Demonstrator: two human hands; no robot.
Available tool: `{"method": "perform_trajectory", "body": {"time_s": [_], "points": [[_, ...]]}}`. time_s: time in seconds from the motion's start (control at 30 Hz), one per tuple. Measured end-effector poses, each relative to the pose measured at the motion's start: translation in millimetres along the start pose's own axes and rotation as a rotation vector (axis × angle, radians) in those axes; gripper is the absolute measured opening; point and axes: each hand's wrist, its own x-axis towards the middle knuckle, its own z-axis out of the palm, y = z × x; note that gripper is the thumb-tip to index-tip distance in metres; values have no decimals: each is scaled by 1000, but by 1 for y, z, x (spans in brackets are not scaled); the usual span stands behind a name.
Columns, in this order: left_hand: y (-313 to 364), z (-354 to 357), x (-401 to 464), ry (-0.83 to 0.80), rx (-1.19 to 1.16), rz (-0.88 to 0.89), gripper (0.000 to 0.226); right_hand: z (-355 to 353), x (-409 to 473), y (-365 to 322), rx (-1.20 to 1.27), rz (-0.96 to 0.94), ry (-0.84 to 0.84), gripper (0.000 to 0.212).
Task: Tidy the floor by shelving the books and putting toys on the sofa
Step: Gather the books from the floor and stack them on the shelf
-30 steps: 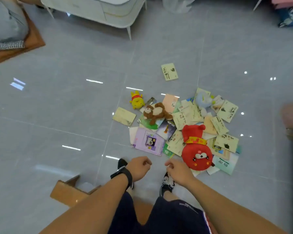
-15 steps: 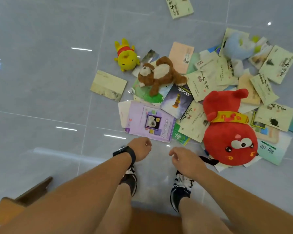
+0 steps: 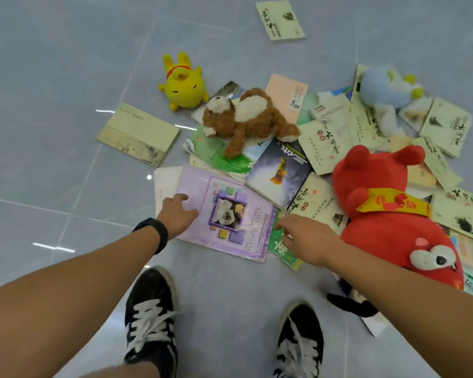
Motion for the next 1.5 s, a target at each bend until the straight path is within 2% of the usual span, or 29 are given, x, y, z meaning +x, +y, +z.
{"method": "perform_trajectory", "body": {"time_s": [0.1, 0.2, 0.33, 0.5, 0.57, 0.67, 0.77, 0.9, 1.07, 1.13, 1.17, 1.23, 1.3, 1.4, 1.47, 1.5], "points": [[-17, 4, -29, -97, 110, 7, 55, 3, -44, 9, 30, 89, -21, 30], [-18, -3, -48, -199, 275, 74, 50, 13, -68, -5, 76, 85, -66, 32], [-7, -19, -65, -171, 343, 182, 40, 14, -83, -19, 177, 43, -39, 31], [-5, -31, -64, -255, 660, 231, 41, 7, -73, -22, 125, 40, -6, 32], [1, -34, -55, -238, 691, 254, 41, 13, -60, -24, 134, 34, 20, 31], [1, -31, -34, -177, 592, 267, 43, 38, -41, -25, 154, 0, -47, 30], [-6, -20, -16, -80, 327, 188, 50, 59, -26, -22, 205, 14, -143, 31], [-13, -2, 9, 85, 43, 89, 68, 78, -3, -13, 320, 87, -162, 28], [-21, 3, 31, 0, -111, -31, 98, 90, 13, 0, 381, 160, -133, 29], [-23, 1, 31, 42, -224, -71, 100, 92, 16, -3, 453, 205, -73, 31], [-24, 2, 29, 49, -315, -92, 93, 93, 16, -5, 489, 240, -31, 36], [-27, 4, 18, -23, -370, -82, 64, 95, 16, -6, 559, 334, 49, 50], [-42, 9, 6, -122, -299, -46, 37, 97, 14, -4, 632, 423, 66, 61], [-67, 19, -15, -450, -351, -128, 31, 96, 9, 2, 716, 449, 15, 56], [-78, 27, -25, -643, -245, -156, 32, 94, 5, 3, 789, 450, -11, 50], [-79, 30, -26, -685, -209, -163, 32, 94, 4, 4, 831, 459, -21, 50]]}}
